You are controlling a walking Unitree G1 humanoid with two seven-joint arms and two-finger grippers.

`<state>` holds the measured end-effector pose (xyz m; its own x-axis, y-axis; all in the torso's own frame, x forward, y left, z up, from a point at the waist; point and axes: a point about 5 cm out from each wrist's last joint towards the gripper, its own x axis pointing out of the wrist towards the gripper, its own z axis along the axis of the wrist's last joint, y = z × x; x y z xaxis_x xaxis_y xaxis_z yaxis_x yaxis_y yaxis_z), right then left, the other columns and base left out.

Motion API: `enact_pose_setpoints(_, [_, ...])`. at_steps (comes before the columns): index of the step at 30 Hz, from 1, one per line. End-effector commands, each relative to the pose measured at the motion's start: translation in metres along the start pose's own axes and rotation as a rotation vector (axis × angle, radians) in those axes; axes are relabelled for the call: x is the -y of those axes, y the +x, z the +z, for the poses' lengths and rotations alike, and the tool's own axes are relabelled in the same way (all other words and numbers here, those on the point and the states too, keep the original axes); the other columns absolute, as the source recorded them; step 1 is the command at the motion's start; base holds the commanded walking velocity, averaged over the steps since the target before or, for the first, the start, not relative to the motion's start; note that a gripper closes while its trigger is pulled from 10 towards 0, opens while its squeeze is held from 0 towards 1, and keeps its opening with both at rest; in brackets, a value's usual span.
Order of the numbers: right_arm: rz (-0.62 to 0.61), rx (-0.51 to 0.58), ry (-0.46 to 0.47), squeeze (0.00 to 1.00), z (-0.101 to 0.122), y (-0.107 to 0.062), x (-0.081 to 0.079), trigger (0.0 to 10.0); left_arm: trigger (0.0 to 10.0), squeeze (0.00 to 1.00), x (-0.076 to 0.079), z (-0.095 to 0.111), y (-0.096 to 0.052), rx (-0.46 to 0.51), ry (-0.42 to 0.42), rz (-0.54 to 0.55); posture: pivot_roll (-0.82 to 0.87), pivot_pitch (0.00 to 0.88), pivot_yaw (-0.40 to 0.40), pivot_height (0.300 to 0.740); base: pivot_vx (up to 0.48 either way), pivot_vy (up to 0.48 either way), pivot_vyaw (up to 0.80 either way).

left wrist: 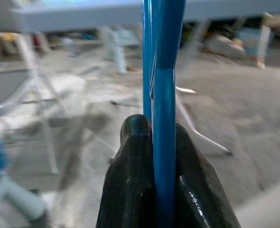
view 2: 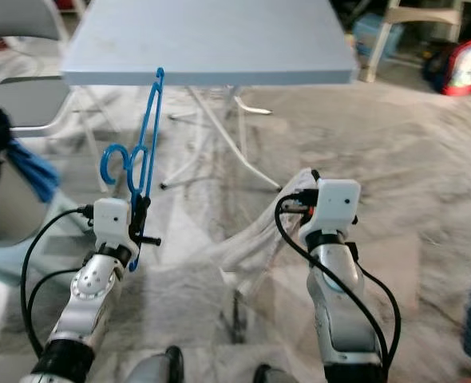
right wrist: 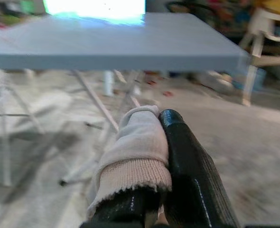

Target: Hang hanger

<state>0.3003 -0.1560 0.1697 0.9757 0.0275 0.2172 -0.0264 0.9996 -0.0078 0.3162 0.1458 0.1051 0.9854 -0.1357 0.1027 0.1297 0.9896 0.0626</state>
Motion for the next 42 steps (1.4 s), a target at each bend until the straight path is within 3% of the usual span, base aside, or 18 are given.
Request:
enact_pose_setpoints(1, [0.006, 0.016, 0.005, 0.0, 0.003, 0.004, -0.002, 10.0, 10.0, 0.0, -0.004, 0.005, 0.001, 0.012, 0.007, -0.007, 0.07, 0.185, 0.033, 0.74, 0.368, 0.0, 0.6])
enact_pose_setpoints(5, [-0.033, 0.014, 0.049, 0.0, 0.0, 0.006, 0.002, 10.0, 10.0, 0.0, -0.007, 0.006, 0.001, 0.011, 0.016, -0.001, 0.1, 0.175, 0.027, 0.74, 0.379, 0.0, 0.27])
enact_pose_setpoints(10, [-0.009, 0.049, 0.085, 0.0, 0.002, 0.012, -0.007, 10.0, 10.0, 0.0, -0.01, 0.007, 0.0, 0.002, -0.005, 0.029, 0.12, 0.159, 0.028, 0.74, 0.412, 0.0, 0.0])
enact_pose_setpoints(19, [-0.026, 0.06, 0.072, 0.0, 0.003, 0.018, -0.009, 10.0, 10.0, 0.0, -0.006, 0.014, 0.01, 0.021, -0.007, -0.003, 0.11, 0.143, 0.023, 0.74, 0.429, 0.0, -0.22])
enact_pose_setpoints(25, [-0.031, 0.056, 0.054, 0.0, 0.0, 0.023, -0.003, 10.0, 10.0, 0.0, 0.006, 0.024, 0.022, 0.063, -0.001, -0.049, 0.14, 0.077, -0.024, 0.74, 0.431, 0.0, -0.16])
enact_pose_setpoints(28, [-0.009, 0.063, 0.038, 0.0, 0.002, 0.029, -0.005, 10.0, 10.0, 0.0, 0.005, 0.026, 0.024, 0.072, -0.002, -0.04, 0.16, 0.057, -0.043, 0.74, 0.431, 0.0, 0.0])
enact_pose_setpoints(33, [0.01, 0.065, 0.039, 0.0, 0.002, 0.034, -0.008, 10.0, 10.0, 0.0, -0.006, 0.018, 0.018, 0.043, -0.029, 0.015, 0.18, 0.032, -0.048, 0.74, 0.408, 0.069, -0.5])
enact_pose_setpoints(42, [0.03, 0.025, 0.034, 0.0, -0.011, 0.035, -0.011, 10.0, 10.0, 0.0, -0.013, 0.007, 0.006, 0.005, -0.016, 0.018, 0.2, 0.014, -0.039, 0.74, 0.286, 0.385, 0.0])
